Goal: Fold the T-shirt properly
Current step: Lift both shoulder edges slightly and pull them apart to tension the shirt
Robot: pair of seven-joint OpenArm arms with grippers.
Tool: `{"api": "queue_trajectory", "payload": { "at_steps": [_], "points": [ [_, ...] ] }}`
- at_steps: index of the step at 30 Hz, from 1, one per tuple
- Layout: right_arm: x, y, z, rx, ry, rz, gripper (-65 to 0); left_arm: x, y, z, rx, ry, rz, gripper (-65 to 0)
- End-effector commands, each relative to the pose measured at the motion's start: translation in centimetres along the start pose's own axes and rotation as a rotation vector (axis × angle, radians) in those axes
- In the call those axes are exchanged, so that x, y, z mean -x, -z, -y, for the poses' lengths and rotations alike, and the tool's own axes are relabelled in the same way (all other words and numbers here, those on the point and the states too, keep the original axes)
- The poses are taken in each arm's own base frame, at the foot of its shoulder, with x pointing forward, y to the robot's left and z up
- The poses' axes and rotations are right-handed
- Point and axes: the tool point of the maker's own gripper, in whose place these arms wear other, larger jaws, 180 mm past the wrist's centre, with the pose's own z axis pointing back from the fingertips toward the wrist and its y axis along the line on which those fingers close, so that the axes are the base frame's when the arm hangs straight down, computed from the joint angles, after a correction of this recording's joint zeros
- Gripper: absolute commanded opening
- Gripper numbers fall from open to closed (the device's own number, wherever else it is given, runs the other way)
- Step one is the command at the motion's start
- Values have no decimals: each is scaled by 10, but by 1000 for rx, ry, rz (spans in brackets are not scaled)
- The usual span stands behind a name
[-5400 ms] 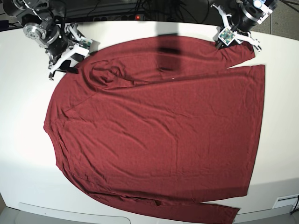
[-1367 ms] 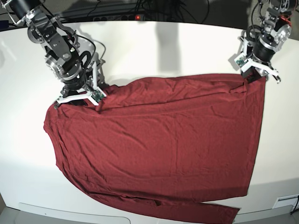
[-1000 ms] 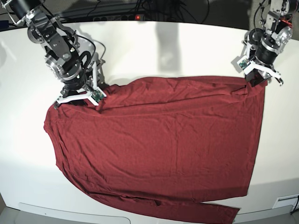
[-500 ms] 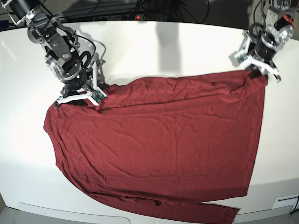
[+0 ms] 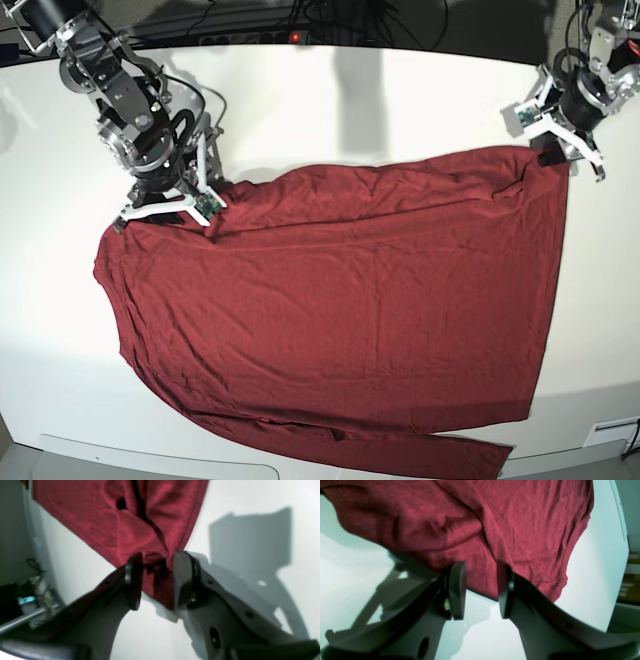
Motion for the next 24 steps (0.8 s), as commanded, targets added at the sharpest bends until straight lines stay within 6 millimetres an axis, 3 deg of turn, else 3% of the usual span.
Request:
{"api": "queue_trajectory", "payload": {
  "at_steps": [1,7,12,17,24],
  "points": [
    [-6,-2,14,38,-2,24,-444,24,3,29,120,40,-108,-433],
    [-4,-2,15,38,-3,8,-444,36,23,31,162,62,-146,-433],
    [-3,-2,15,38,-3,4,-444,49,24,30,166,72,-221,-441],
    [-3,-2,15,39,-3,5,-444,51,21,37,180,73,-232,-650],
    [-3,-2,15,40,-6,5,-444,66,14,44,190,82,-321,-650]
  ]
}}
